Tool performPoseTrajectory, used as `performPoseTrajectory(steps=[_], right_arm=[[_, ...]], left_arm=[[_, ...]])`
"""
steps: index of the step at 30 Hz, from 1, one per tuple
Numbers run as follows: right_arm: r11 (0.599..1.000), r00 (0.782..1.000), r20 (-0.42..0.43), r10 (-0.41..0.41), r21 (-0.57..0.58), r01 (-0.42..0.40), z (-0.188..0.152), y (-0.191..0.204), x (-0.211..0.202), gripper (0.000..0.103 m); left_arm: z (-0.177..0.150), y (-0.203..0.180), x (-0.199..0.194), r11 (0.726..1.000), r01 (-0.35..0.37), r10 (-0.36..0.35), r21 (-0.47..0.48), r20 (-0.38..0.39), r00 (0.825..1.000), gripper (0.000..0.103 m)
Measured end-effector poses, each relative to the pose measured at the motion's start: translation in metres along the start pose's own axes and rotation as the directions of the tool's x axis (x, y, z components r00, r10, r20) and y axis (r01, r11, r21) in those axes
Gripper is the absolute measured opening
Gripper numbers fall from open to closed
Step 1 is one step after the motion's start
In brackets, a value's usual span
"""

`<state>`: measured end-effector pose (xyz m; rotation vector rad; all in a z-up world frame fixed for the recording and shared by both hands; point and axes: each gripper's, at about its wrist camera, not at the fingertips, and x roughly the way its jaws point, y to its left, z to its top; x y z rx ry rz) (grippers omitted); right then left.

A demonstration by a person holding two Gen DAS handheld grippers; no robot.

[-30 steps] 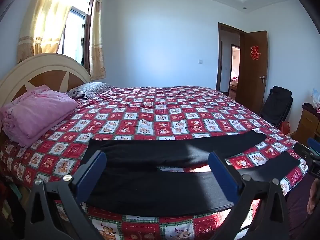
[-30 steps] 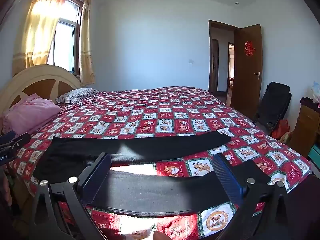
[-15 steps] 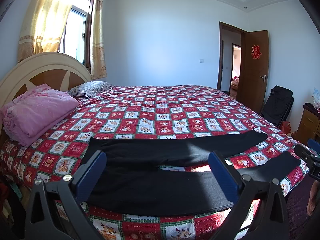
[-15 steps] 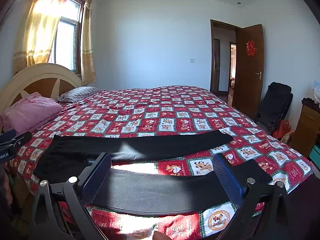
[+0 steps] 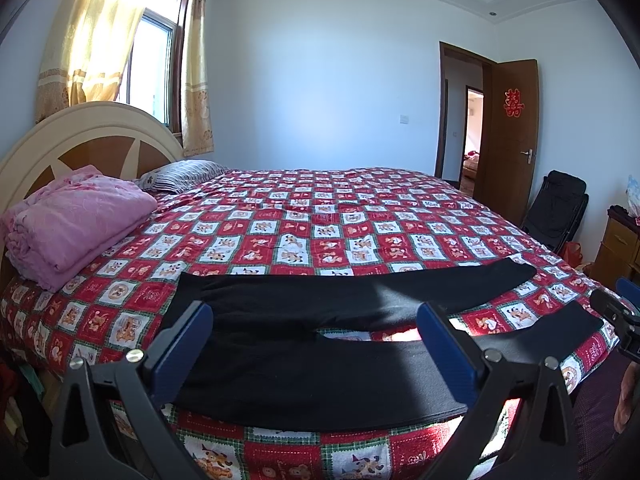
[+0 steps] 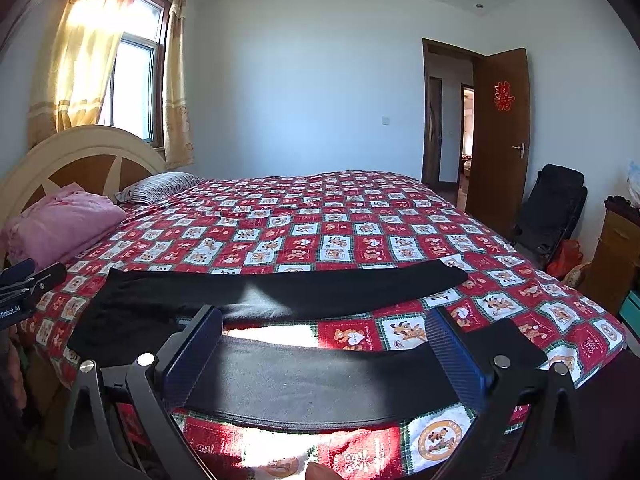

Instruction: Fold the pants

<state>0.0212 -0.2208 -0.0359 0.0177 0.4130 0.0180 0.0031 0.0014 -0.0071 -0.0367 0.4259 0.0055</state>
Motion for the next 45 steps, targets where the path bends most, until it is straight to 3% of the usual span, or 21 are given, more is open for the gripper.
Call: performPoseTrajectory(steps=[45], right_arm=[[0.999, 0.999, -0.035, 0.026, -0.03, -0.027, -0.012, 0.008, 0.015, 0.102]], left_arm=[[-0.012, 0.003, 0.016, 1.0, -0.002, 0.002, -0.002, -0.042, 0.999, 0.103]])
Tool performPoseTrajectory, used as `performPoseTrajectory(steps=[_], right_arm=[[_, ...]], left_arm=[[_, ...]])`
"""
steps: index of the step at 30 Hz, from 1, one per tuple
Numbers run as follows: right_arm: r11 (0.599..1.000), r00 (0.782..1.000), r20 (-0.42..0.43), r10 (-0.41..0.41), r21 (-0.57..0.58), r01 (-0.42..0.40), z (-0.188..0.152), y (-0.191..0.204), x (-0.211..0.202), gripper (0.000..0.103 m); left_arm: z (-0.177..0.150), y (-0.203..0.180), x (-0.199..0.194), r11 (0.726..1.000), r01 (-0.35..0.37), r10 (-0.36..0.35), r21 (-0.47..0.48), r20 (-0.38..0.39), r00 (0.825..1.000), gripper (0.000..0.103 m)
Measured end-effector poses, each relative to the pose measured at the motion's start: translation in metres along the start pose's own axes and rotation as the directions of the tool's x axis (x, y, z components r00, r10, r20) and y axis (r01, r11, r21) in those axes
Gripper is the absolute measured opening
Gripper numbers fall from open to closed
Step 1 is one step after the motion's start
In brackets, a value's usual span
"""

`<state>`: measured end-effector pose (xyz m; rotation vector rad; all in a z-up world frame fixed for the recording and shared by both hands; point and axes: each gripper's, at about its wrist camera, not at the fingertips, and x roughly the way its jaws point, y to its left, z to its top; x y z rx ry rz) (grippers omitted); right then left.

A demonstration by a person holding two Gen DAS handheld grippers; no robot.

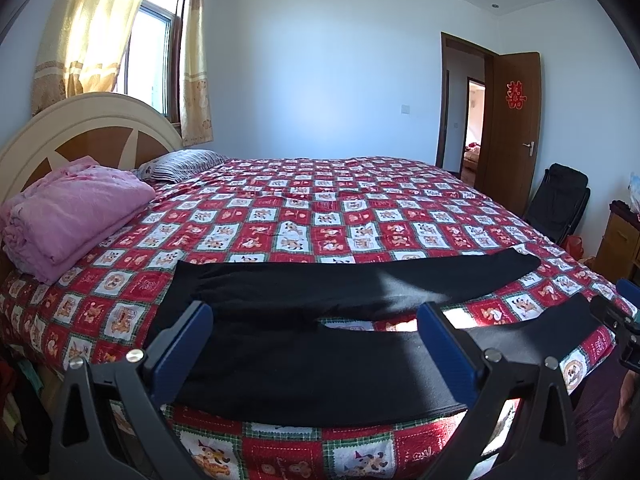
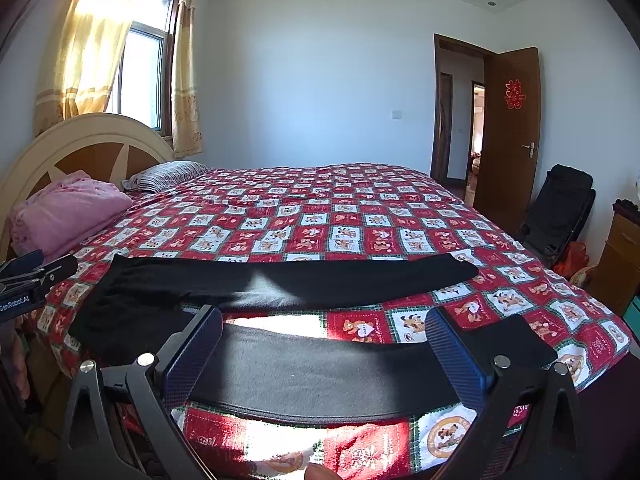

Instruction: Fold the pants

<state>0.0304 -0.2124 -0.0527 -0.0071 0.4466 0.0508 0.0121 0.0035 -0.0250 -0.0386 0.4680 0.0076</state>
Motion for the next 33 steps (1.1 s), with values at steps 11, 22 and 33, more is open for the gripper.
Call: performPoseTrajectory(steps=[11, 22, 33], right_arm=[[0.998, 0.991, -0.113, 0.065, -0.01, -0.067, -0.025, -0.008, 0.05, 0.102], [0.998, 0.979, -0.204, 0.002, 0.066, 0.012, -0.038, -0.055, 0.115, 0.102], [0.998, 0.969, -0.241, -0.061, 0.017, 0.067, -0.015, -0.08, 0.158, 0.093]], left_arm=[[-0.01, 0.048, 0.071, 0.997, -0.075, 0.076, 0.013, -0.084, 0.994, 0.103], [0.015, 0.178, 0.197, 0.979, -0.203, 0.197, -0.008, -0.21, 0.958, 0.103], [0.016, 0.22, 0.288, 0.993, -0.117, 0.1, -0.029, -0.337, 0.936, 0.074]])
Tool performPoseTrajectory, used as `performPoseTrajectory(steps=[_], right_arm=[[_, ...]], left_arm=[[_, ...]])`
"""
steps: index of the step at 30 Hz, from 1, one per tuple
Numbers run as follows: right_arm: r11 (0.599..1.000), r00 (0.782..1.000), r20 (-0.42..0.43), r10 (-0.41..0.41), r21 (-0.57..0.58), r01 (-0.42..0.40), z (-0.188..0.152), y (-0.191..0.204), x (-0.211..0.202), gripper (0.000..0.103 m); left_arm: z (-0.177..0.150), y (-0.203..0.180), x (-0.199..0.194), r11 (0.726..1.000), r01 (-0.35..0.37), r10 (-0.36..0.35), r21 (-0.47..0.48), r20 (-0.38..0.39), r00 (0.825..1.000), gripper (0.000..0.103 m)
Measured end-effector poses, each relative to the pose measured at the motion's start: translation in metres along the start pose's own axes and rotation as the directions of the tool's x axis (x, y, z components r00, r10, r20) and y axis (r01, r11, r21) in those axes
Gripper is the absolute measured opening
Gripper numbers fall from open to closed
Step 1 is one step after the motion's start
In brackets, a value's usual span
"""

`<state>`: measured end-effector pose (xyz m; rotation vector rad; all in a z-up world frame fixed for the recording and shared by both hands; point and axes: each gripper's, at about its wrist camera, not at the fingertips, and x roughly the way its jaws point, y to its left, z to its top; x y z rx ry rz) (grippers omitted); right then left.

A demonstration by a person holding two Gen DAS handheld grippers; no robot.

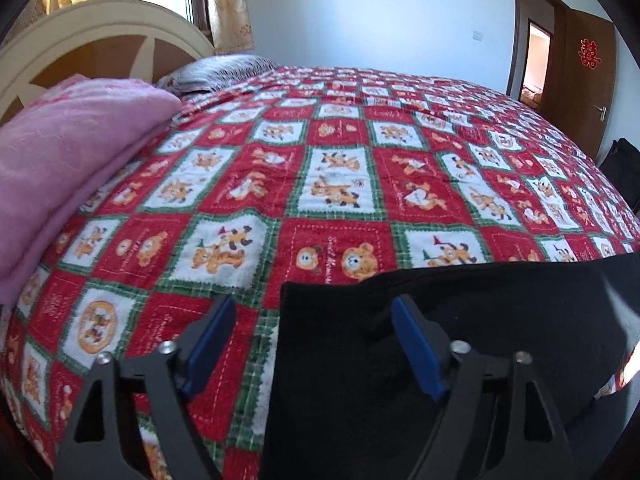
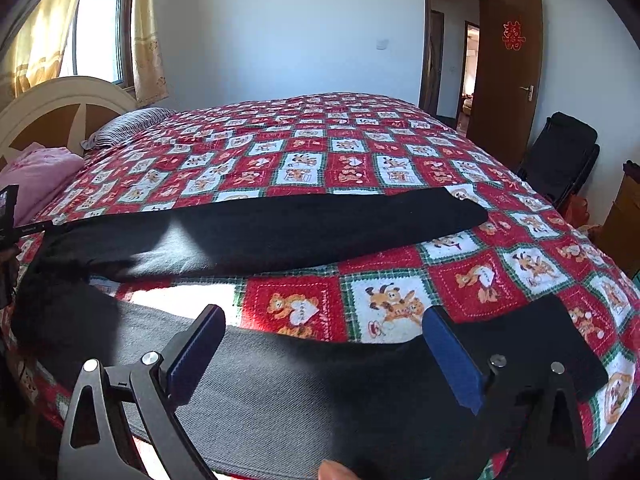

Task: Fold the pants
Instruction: 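Lower both grippers onto the black pants and grasp the waistband edge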

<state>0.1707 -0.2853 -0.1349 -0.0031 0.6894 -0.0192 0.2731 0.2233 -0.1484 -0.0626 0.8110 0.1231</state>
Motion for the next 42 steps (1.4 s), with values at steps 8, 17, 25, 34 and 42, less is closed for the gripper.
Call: performPoseTrajectory(steps=[8, 17, 25, 34, 42], right_arm=[[1.0, 0.999, -0.041, -0.001, 0.001, 0.001, 0.021, -0.012, 0.033, 0.075], [0.994, 0.996, -0.094, -0.006, 0.11, 0.016, 0.066, -0.077, 0.077, 0.051], [0.961, 0.986, -0.156, -0.05, 0.26, 0.09, 0.113, -0.162, 0.142, 0.051], [0.942, 0.967, -0.252, -0.048, 0.31, 0.128, 0.137, -0.201, 0.218, 0.061], [0.948, 0.953, -0.304, 0.003, 0.304, 0.094, 0.14, -0.213, 0.261, 0.065]], left_arm=[[0.004, 0.011, 0.022, 0.997, 0.073, -0.073, -0.032, -0.024, 0.997, 0.057], [0.003, 0.012, 0.034, 0.982, 0.183, -0.185, -0.035, -0.041, 0.982, 0.024], [0.002, 0.015, 0.037, 0.973, 0.221, -0.223, -0.069, -0.033, 0.974, 0.021], [0.001, 0.017, 0.039, 0.976, 0.206, -0.208, -0.077, -0.032, 0.978, 0.027], [0.001, 0.014, 0.035, 0.988, 0.141, -0.142, -0.057, -0.018, 0.99, 0.048]])
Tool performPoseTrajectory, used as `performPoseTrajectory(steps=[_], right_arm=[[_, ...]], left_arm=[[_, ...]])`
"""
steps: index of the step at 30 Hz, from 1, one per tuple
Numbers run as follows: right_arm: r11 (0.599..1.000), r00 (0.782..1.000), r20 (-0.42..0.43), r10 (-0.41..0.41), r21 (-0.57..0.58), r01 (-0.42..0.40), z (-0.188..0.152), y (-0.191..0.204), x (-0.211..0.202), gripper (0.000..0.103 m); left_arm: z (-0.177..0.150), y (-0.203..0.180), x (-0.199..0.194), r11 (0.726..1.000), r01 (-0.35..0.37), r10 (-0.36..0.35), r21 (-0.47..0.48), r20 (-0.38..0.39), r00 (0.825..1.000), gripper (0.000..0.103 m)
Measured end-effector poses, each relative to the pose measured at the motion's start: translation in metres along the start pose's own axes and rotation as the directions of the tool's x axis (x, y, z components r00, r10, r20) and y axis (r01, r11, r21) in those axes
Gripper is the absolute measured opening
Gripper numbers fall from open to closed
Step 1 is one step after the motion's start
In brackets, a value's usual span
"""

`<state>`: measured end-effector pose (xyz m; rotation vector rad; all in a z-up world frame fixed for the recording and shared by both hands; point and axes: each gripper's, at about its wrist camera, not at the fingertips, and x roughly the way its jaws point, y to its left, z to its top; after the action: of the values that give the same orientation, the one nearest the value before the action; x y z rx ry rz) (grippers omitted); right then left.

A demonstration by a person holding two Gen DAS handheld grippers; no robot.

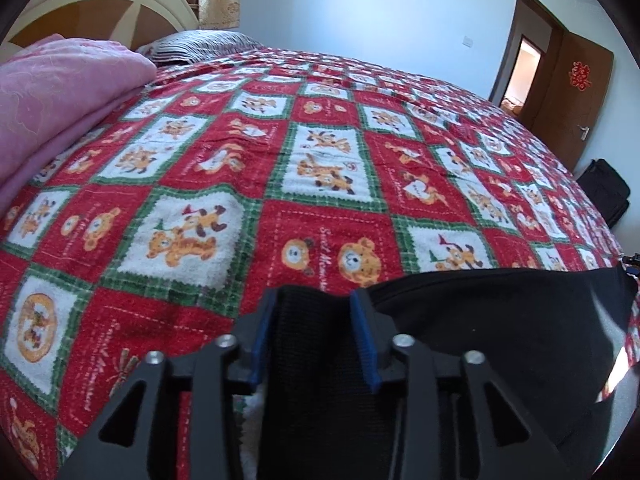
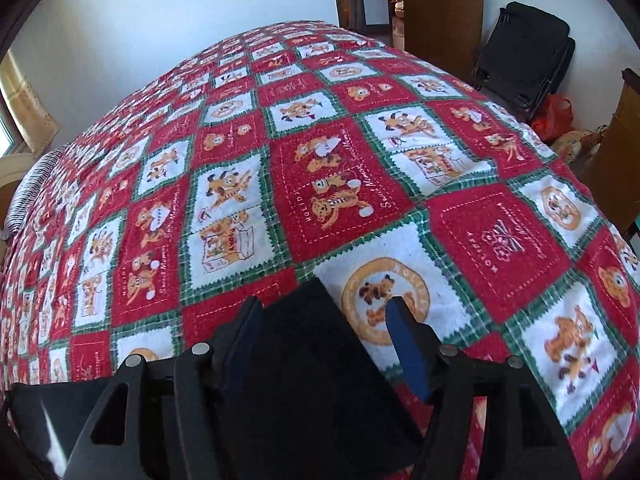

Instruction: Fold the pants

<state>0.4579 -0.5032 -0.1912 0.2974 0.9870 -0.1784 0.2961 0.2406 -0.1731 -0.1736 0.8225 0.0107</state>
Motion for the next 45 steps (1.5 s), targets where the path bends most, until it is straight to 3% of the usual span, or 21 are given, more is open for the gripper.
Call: performPoseTrajectory(steps=[3, 4, 6, 8, 9, 17, 26, 38, 45], right_arm=[[1.0, 0.999, -0.025, 0.021, -0.021, -0.021, 0.001, 0.004, 0.011, 0.065], [0.999, 1.0, -0.025, 0.019, -0.047, -0.02, 0.0, 0.008, 0.011, 0.064], [0.994, 1.0, -0.027, 0.001, -0.106, -0.004, -0.002, 0.016, 0.011, 0.032], [0.99, 1.0, -0.024, -0.019, -0.143, 0.015, -0.004, 0.02, 0.008, 0.013], [0.989, 1.0, -0.021, -0.012, -0.148, 0.009, -0.005, 0.02, 0.005, 0.011], [0.987, 0.996, 0.09, 0.019, -0.163, -0.004, -0.015, 0.023, -0.045, 0.008], [0.988, 0.975, 0.198, 0.102, -0.136, -0.075, -0.044, 0.007, -0.123, 0.008], [0.978, 0.936, 0.292, 0.199, -0.116, -0.172, -0.112, -0.025, -0.205, 0.007], [0.975, 0.924, 0.311, 0.221, -0.105, -0.198, -0.151, -0.045, -0.226, 0.007]], left_arm=[[0.0, -0.001, 0.0, 1.0, -0.002, 0.002, 0.011, -0.003, 1.0, 0.051], [0.001, -0.002, 0.001, 1.0, 0.004, -0.004, 0.018, -0.01, 1.0, 0.047], [0.002, -0.007, 0.002, 0.999, 0.018, -0.017, 0.046, -0.024, 1.0, 0.031], [0.003, -0.014, 0.002, 0.996, 0.017, -0.015, 0.088, -0.027, 1.0, 0.021], [0.004, -0.017, 0.002, 0.995, 0.024, -0.021, 0.1, -0.03, 0.999, 0.014], [0.004, -0.005, -0.011, 0.995, 0.099, -0.099, 0.019, 0.019, 0.995, 0.012], [0.007, -0.007, -0.035, 0.987, 0.162, -0.163, 0.021, 0.086, 0.983, 0.012], [-0.006, 0.005, -0.08, 0.964, 0.266, -0.263, 0.011, 0.187, 0.946, 0.012], [-0.027, 0.012, -0.106, 0.951, 0.308, -0.307, 0.031, 0.237, 0.922, 0.012]])
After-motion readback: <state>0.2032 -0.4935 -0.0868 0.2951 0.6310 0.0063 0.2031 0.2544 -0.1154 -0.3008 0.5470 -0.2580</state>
